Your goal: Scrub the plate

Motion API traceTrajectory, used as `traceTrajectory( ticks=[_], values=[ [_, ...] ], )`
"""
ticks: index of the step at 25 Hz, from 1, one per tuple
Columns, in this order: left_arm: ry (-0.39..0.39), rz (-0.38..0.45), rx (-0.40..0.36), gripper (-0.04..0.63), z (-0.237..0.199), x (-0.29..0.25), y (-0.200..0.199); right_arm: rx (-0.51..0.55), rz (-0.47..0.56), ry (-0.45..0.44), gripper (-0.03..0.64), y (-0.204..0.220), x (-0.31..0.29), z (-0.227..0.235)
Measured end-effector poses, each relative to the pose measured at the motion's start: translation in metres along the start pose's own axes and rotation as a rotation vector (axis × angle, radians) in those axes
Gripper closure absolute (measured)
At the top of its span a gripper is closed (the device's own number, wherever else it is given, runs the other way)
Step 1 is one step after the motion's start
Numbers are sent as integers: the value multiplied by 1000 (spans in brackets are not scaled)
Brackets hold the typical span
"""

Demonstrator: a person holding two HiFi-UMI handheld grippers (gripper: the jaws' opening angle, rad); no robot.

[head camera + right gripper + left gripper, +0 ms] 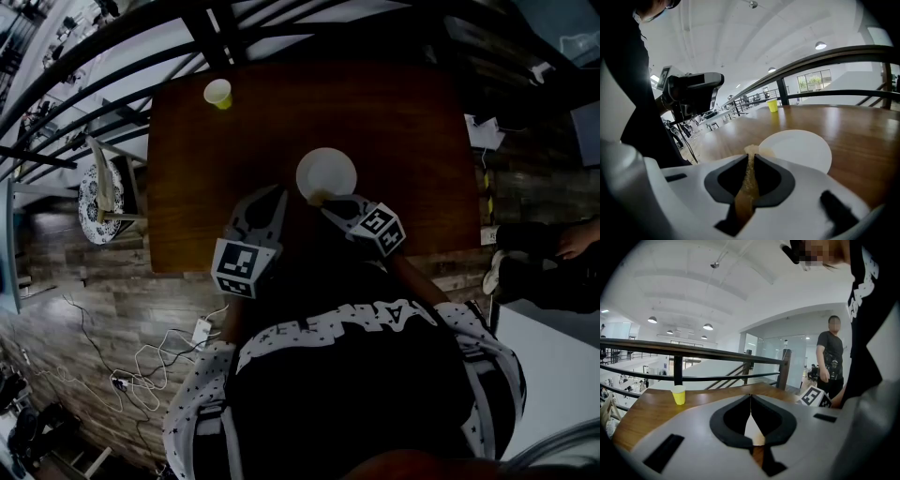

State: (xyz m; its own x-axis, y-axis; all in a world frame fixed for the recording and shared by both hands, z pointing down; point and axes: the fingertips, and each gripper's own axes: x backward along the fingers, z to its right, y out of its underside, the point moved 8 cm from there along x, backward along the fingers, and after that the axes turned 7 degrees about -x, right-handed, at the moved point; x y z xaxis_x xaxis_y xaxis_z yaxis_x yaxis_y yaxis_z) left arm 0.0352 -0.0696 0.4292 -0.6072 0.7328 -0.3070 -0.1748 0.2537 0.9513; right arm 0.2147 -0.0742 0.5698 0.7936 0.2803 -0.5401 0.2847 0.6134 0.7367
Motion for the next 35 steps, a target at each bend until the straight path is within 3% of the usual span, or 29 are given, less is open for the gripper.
traceTrajectory(
  ticks=[5,7,17,25,35],
  values=[
    [-8,-8,-10,581,0,-3,-2,22,161,64,568,-20,15,12],
    [-12,-12,-11,581,1,-3,-2,21,178,93,568,-27,20,23],
    [-71,-19,-2,581,6,3,-3,49,163,179,568,-45,30,73],
    [-167,-33,18,581,-2,20,2,81,121,174,568,-53,14,89],
    [-193,-48,31,581,-3,25,5,99,64,166,568,-49,2,98]
  ],
)
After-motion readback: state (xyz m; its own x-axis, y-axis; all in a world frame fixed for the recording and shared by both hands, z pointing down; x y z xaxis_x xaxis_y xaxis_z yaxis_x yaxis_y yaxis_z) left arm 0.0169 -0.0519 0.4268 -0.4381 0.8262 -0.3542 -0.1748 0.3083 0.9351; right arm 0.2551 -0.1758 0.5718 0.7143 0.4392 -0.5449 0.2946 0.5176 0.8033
